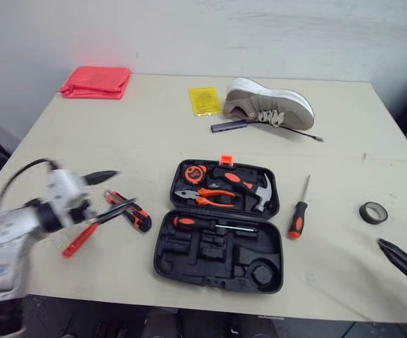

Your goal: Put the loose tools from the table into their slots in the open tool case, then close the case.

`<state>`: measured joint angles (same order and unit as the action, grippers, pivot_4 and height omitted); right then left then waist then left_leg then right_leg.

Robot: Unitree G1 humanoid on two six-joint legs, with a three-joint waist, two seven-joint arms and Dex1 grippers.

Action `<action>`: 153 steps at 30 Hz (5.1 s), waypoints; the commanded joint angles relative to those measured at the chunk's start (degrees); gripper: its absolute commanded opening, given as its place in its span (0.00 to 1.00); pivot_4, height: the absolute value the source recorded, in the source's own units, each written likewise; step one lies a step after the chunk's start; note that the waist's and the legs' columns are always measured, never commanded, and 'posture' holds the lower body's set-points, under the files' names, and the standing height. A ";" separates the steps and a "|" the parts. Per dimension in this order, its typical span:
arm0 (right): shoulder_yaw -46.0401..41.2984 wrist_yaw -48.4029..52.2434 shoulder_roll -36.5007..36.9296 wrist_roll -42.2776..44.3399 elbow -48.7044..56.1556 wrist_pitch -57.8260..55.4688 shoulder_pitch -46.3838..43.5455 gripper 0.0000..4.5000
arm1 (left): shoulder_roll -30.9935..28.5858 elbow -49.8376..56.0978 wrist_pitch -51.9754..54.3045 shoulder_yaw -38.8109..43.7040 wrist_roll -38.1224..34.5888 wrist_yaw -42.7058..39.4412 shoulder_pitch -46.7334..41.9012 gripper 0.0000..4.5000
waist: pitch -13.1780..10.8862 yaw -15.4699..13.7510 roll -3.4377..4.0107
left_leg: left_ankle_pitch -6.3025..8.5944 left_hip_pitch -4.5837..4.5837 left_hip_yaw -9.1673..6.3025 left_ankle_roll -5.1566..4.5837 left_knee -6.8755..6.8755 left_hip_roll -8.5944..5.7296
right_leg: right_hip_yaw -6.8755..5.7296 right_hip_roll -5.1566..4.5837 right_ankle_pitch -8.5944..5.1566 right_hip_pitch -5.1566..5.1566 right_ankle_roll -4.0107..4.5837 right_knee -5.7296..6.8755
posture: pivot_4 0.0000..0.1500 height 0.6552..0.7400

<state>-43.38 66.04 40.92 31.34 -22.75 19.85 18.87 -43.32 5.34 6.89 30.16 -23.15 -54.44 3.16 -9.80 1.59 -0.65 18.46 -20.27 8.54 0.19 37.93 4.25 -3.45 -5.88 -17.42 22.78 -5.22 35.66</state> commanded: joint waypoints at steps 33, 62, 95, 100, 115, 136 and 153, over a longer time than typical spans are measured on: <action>17.02 -53.03 4.89 26.41 61.09 -74.27 -5.95 1.00 | -0.97 29.75 15.81 -10.69 -18.53 3.79 -1.62 0.99 | -0.18 0.02 -0.28 | -0.18 -0.58 -0.03 0.35 -0.53 -0.24 | 0.61 0.19 -0.04 0.80 0.10 -0.13 | 1.00 1.00; 21.01 -86.91 -19.22 18.31 63.09 -97.91 -25.40 0.23 | -1.75 36.81 19.71 -16.73 -20.52 3.87 -4.31 1.00 | -0.11 0.08 -0.39 | -0.43 -0.91 -0.22 0.40 -0.55 -0.33 | 0.59 0.29 0.03 0.99 0.07 -0.11 | 1.00 1.00; 64.17 -10.27 18.25 -4.33 57.74 -73.93 -44.84 0.23 | -5.32 37.33 16.30 -4.76 -21.52 -4.83 14.44 1.00 | -0.41 0.08 -0.36 | -0.28 -1.01 -0.12 0.22 -0.46 -0.20 | -0.03 -0.03 0.02 1.15 0.08 -0.21 | 1.00 1.00; 65.11 -10.86 16.57 -5.53 57.61 -74.95 -44.23 0.23 | -5.46 37.06 16.10 -5.31 -21.19 -4.90 14.01 1.00 | -0.39 0.20 -0.38 | -0.28 -0.98 -0.12 0.22 -0.46 -0.19 | -0.04 0.04 0.00 1.15 0.13 -0.16 | 1.00 1.00; 66.85 -9.59 15.80 -8.57 57.38 -74.36 -43.56 0.23 | -5.38 36.26 15.62 -5.46 -20.92 -5.51 13.63 1.00 | -0.32 0.24 -0.50 | -0.34 -0.91 -0.15 0.36 -0.44 0.01 | -0.10 0.24 0.06 1.13 0.39 -0.13 | 1.00 1.00; 55.17 4.11 23.41 -2.24 49.83 -70.26 -48.30 0.72 | -4.97 34.16 13.70 -4.97 -19.69 -7.11 13.54 1.00 | -0.40 0.16 -0.38 | -0.29 -0.99 -0.12 0.28 -0.38 -0.05 | -0.10 0.25 0.07 1.17 0.37 -0.14 | 1.00 1.00; 53.33 3.17 -4.01 -11.02 34.35 -27.85 -31.84 0.01 | -4.62 32.69 13.17 -7.26 -18.39 -5.94 10.91 1.00 | -0.41 0.21 -0.40 | -0.35 -0.92 -0.10 0.48 -0.12 -0.08 | -0.09 0.35 0.12 1.01 0.27 0.00 | 1.00 1.00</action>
<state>9.61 68.61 37.19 21.69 12.18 -11.50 -12.75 -48.07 37.53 20.49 22.55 -41.40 -60.62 14.13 -10.22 1.80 -1.05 18.11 -21.19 8.44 0.67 37.82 4.17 -3.54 -5.53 -17.30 23.80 -4.95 35.67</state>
